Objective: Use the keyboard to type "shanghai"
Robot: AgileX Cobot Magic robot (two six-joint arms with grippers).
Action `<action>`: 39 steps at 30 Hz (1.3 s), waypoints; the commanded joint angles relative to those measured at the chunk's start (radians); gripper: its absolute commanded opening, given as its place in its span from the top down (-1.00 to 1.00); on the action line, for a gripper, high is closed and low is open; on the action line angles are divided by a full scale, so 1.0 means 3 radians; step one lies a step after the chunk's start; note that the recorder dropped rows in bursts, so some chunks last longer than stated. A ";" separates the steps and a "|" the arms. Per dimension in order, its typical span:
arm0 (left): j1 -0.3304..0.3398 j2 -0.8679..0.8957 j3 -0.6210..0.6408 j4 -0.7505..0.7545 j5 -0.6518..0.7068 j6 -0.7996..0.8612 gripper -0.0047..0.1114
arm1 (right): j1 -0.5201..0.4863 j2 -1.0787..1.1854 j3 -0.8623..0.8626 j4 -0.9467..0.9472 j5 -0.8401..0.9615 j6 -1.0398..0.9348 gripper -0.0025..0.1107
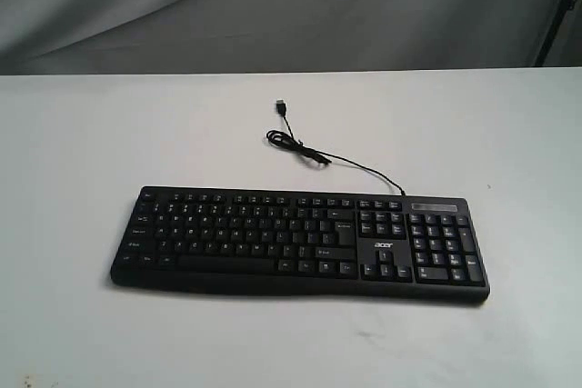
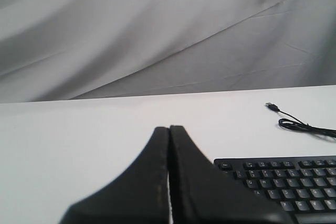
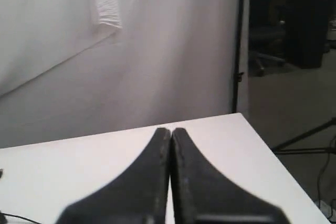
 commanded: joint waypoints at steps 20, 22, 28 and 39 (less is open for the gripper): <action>-0.0021 -0.0008 0.0006 0.0000 -0.0020 -0.0009 0.92 | -0.0320 -0.1080 0.0382 -0.0812 0.0867 0.0402 0.96; -0.0021 -0.0008 0.0006 0.0000 -0.0020 -0.0009 0.92 | -0.0320 -0.1110 0.0388 -0.0820 0.0913 0.0433 0.96; -0.0021 -0.0008 0.0006 0.0000 -0.0020 -0.0009 0.92 | -0.0320 -0.1252 0.0690 -0.0820 0.0832 0.0600 0.96; -0.0021 -0.0008 0.0006 0.0000 -0.0020 -0.0009 0.92 | -0.0315 -0.1252 0.1032 -0.0719 0.0735 0.0627 0.96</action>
